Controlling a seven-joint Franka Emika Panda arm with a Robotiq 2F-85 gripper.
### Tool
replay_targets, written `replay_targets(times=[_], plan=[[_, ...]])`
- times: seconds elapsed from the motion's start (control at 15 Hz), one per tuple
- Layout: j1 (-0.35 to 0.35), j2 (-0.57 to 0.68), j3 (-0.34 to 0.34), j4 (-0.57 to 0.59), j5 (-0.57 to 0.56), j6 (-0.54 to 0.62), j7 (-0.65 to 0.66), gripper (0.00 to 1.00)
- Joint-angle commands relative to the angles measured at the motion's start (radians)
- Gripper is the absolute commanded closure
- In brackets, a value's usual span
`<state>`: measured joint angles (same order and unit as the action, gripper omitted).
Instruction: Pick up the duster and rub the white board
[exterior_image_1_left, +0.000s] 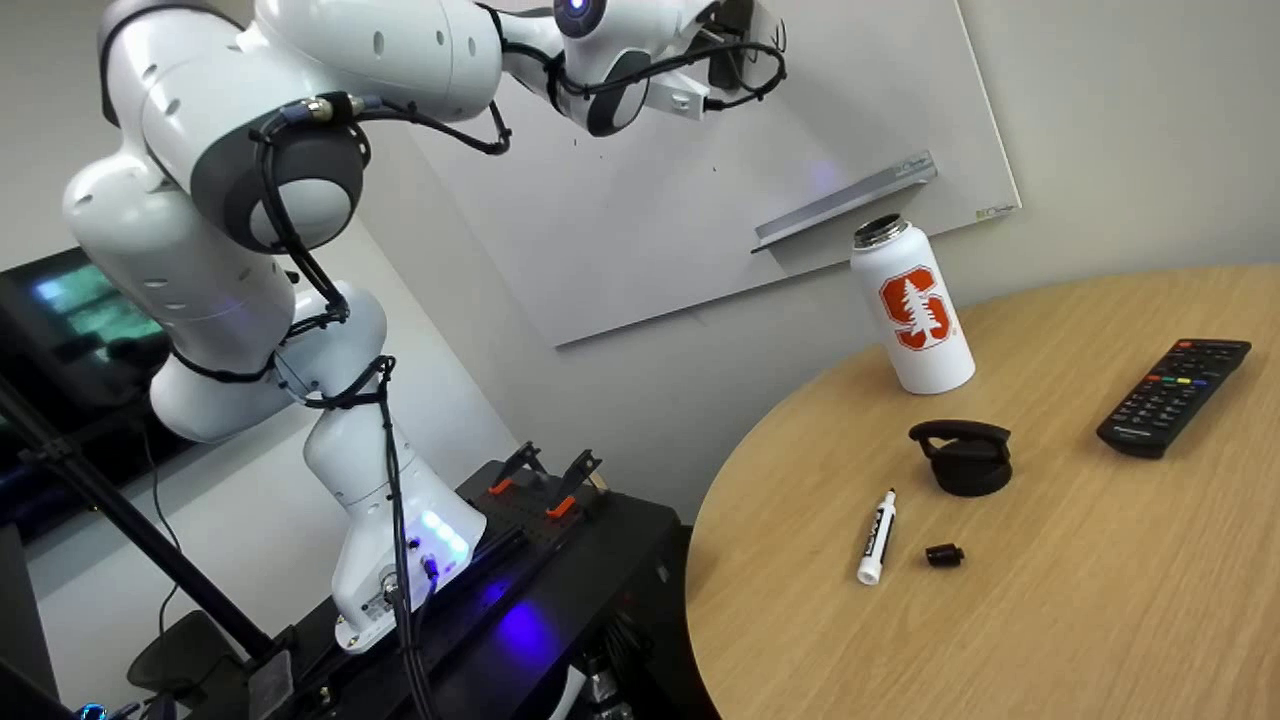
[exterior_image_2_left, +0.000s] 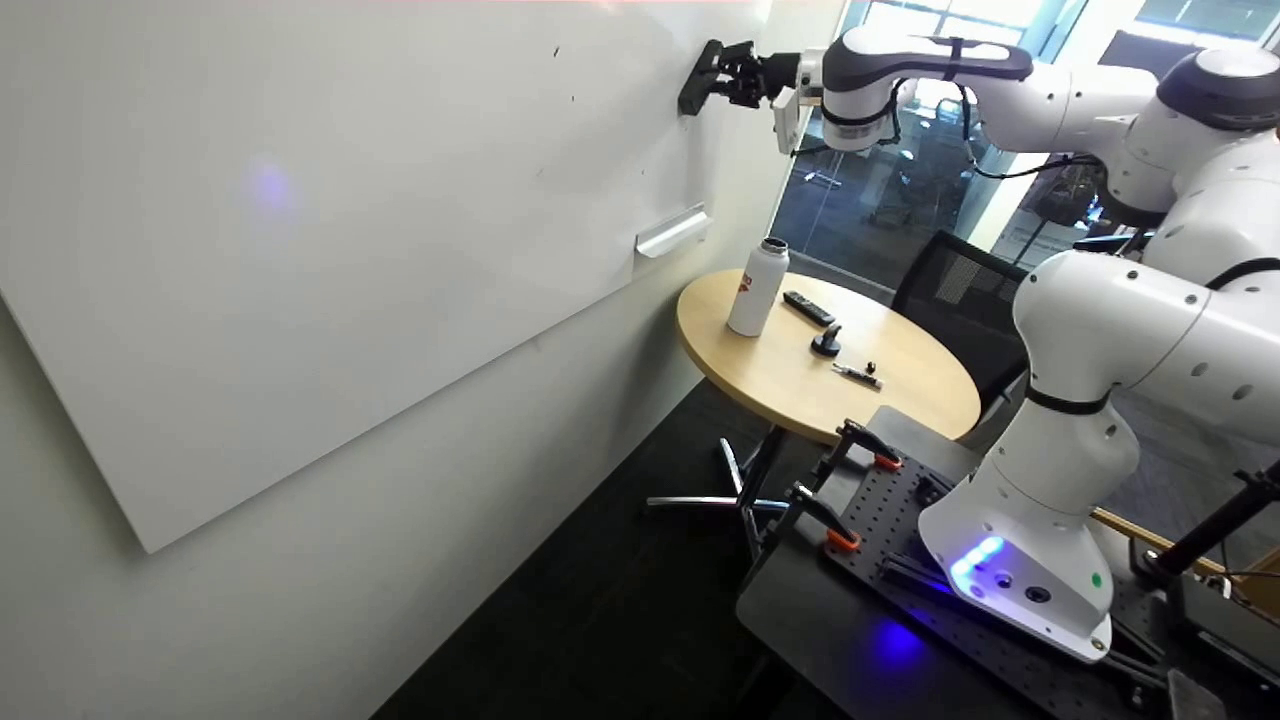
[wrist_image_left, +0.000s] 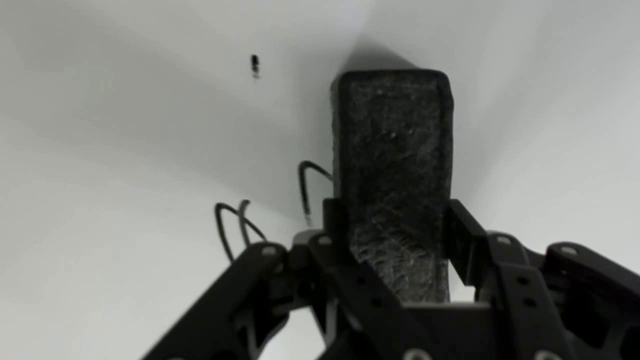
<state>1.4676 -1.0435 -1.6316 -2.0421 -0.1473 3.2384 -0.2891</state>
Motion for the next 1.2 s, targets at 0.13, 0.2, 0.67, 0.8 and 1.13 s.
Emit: replay_targets(times=[0.13,0.2,0.67,0.8,1.13], plan=[[0.144,0.044,-0.184,0.127,0.013,0.117,0.01,0.73],[0.152,0.05,-0.201,0.137,0.017,0.127,0.015,0.73],[0.131,0.009,-0.144,0.141,0.018,0.123,0.048,0.73],[0.117,-0.002,-0.109,0.12,0.006,0.127,0.051,0.73],[0.065,-0.031,-0.006,0.071,-0.027,0.111,0.03,0.73]])
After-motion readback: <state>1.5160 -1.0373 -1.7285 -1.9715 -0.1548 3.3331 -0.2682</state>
